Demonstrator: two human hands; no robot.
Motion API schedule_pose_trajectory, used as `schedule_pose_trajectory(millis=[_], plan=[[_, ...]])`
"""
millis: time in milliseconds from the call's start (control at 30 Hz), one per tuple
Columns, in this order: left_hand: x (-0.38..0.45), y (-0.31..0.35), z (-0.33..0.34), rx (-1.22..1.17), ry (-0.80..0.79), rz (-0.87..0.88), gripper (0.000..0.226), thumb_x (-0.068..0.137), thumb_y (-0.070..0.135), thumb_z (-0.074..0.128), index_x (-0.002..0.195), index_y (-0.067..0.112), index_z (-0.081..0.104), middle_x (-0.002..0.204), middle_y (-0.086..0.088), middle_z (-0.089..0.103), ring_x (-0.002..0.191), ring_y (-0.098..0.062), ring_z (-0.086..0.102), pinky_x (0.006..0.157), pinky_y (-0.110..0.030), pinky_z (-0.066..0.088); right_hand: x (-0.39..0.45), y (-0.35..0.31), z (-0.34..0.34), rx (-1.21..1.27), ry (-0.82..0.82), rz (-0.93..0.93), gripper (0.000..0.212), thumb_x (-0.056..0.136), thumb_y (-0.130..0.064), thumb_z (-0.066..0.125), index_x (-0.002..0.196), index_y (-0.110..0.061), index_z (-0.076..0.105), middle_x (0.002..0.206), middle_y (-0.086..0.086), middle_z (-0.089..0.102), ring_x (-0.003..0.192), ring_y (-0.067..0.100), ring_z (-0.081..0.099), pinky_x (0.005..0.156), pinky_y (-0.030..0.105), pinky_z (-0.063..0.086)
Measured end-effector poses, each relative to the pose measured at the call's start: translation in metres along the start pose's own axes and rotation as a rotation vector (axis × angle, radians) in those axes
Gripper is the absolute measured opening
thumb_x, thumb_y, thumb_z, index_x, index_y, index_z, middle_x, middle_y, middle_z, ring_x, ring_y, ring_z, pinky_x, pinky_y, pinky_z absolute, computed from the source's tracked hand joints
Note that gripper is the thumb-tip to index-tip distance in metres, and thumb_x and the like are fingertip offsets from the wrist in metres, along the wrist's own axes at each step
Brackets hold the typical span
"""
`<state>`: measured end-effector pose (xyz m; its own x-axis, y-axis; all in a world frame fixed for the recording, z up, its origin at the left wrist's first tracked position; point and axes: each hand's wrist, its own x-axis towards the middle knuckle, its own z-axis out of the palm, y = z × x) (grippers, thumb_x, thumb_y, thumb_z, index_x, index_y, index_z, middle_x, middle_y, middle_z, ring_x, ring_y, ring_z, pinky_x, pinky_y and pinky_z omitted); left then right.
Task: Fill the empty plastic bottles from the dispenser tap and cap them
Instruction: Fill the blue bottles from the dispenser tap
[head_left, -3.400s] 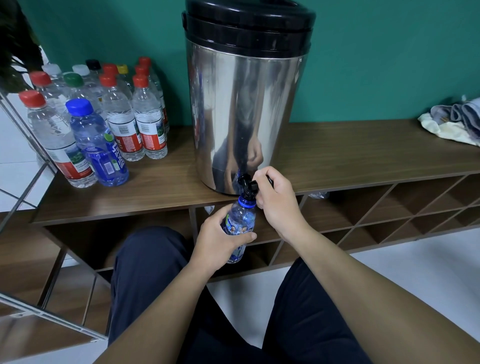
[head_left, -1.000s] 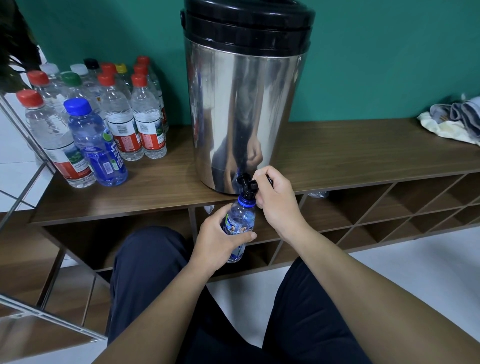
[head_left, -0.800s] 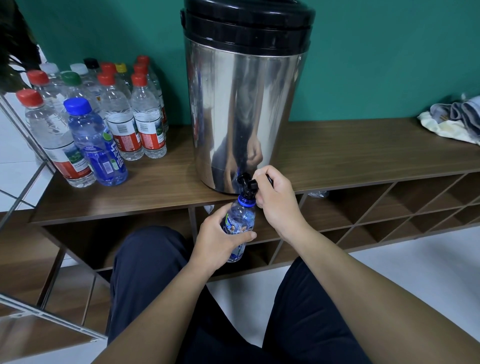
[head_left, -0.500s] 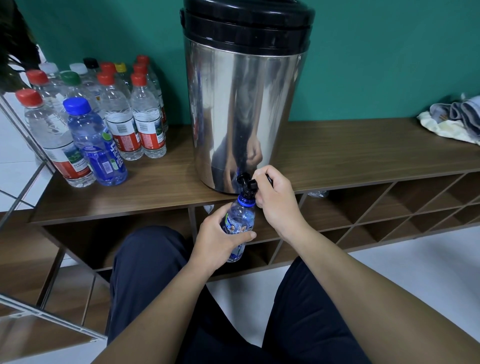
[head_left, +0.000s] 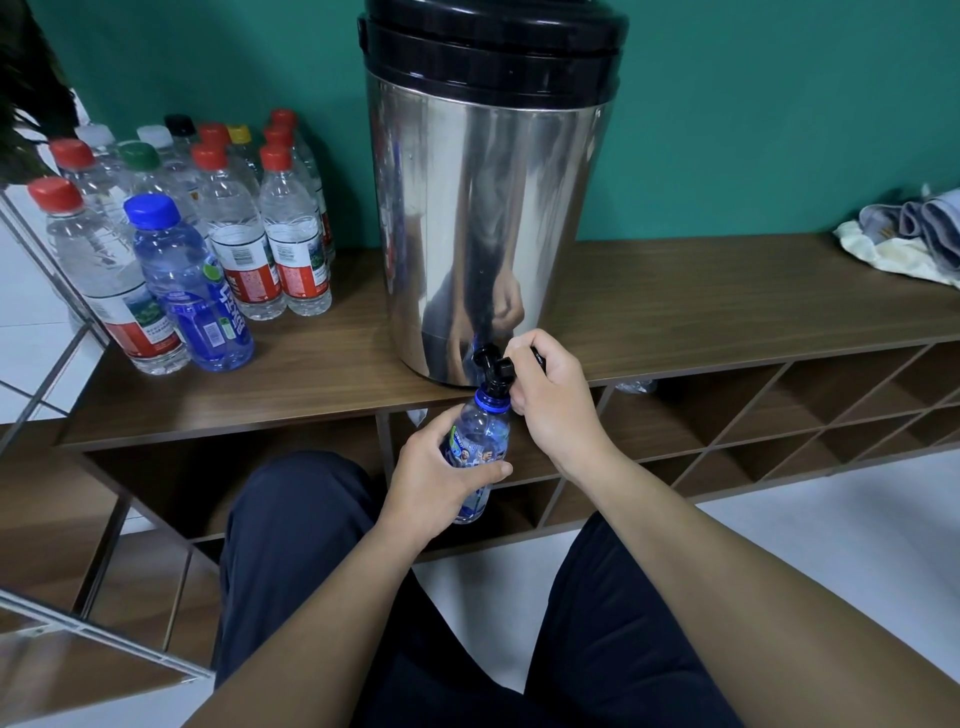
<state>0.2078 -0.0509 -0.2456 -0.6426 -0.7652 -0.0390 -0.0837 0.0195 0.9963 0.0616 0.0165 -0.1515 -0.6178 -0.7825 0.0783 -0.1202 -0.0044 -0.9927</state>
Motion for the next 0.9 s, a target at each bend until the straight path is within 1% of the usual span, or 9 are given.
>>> schedule_pose_trajectory(millis=[133, 400, 500, 600, 667, 767, 900], plan=[[-0.001, 0.0017, 0.0002, -0.003, 0.004, 0.001, 0.081, 0.074, 0.013, 0.105, 0.145, 0.029, 0.069, 0.123, 0.01, 0.082, 0.114, -0.013, 0.079, 0.109, -0.05, 0.062, 0.0006, 0.0009, 0.0002, -0.002, -0.001, 0.0, 0.026, 0.115, -0.026, 0.054, 0.093, -0.012, 0.059, 0.062, -0.006, 0.039, 0.058, 0.015, 0.032, 0.056, 0.032, 0.03], [-0.0022, 0.0037, -0.0001, -0.009, 0.003, 0.0, 0.081, 0.074, 0.011, 0.104, 0.145, 0.028, 0.069, 0.123, 0.008, 0.083, 0.114, -0.014, 0.08, 0.109, -0.049, 0.062, 0.0004, 0.0005, 0.0002, -0.02, 0.003, -0.002, 0.027, 0.115, -0.026, 0.054, 0.094, -0.009, 0.059, 0.062, -0.006, 0.04, 0.059, 0.016, 0.033, 0.057, 0.033, 0.031], [-0.0033, 0.0064, 0.0006, -0.009, 0.005, -0.002, 0.081, 0.074, 0.011, 0.104, 0.145, 0.027, 0.069, 0.121, 0.009, 0.083, 0.113, -0.012, 0.08, 0.108, -0.046, 0.063, -0.0004, -0.0006, 0.0003, -0.019, 0.003, 0.001, 0.028, 0.115, -0.028, 0.054, 0.093, -0.011, 0.059, 0.061, -0.006, 0.04, 0.059, 0.016, 0.033, 0.057, 0.032, 0.032], [-0.0038, 0.0072, 0.0007, -0.007, 0.0, 0.009, 0.077, 0.075, 0.008, 0.103, 0.143, 0.027, 0.07, 0.12, 0.009, 0.084, 0.111, -0.013, 0.08, 0.107, -0.044, 0.063, -0.0009, -0.0011, 0.0015, -0.009, 0.003, -0.002, 0.03, 0.116, -0.029, 0.054, 0.09, -0.015, 0.058, 0.062, -0.002, 0.036, 0.059, 0.018, 0.031, 0.058, 0.034, 0.03], [-0.004, 0.0075, 0.0004, -0.003, -0.002, 0.006, 0.077, 0.075, 0.009, 0.103, 0.143, 0.028, 0.07, 0.12, 0.009, 0.083, 0.112, -0.012, 0.08, 0.107, -0.044, 0.063, -0.0007, -0.0014, 0.0016, -0.015, 0.004, 0.001, 0.03, 0.116, -0.029, 0.054, 0.089, -0.016, 0.058, 0.061, -0.004, 0.037, 0.059, 0.017, 0.031, 0.058, 0.033, 0.031], [-0.0041, 0.0077, -0.0001, 0.018, 0.0, 0.009, 0.078, 0.075, 0.014, 0.104, 0.143, 0.032, 0.07, 0.121, 0.013, 0.083, 0.112, -0.01, 0.079, 0.106, -0.043, 0.063, -0.0008, -0.0026, 0.001, -0.023, 0.005, 0.002, 0.029, 0.116, -0.028, 0.054, 0.092, -0.012, 0.058, 0.061, -0.006, 0.04, 0.06, 0.016, 0.034, 0.058, 0.031, 0.033], [-0.0049, 0.009, 0.0002, 0.02, 0.001, 0.008, 0.077, 0.076, 0.013, 0.104, 0.141, 0.033, 0.07, 0.12, 0.014, 0.082, 0.112, -0.008, 0.079, 0.105, -0.04, 0.063, -0.0012, -0.0026, 0.0001, -0.041, 0.001, 0.004, 0.029, 0.116, -0.028, 0.053, 0.094, -0.011, 0.059, 0.061, -0.007, 0.042, 0.06, 0.015, 0.036, 0.058, 0.029, 0.036]])
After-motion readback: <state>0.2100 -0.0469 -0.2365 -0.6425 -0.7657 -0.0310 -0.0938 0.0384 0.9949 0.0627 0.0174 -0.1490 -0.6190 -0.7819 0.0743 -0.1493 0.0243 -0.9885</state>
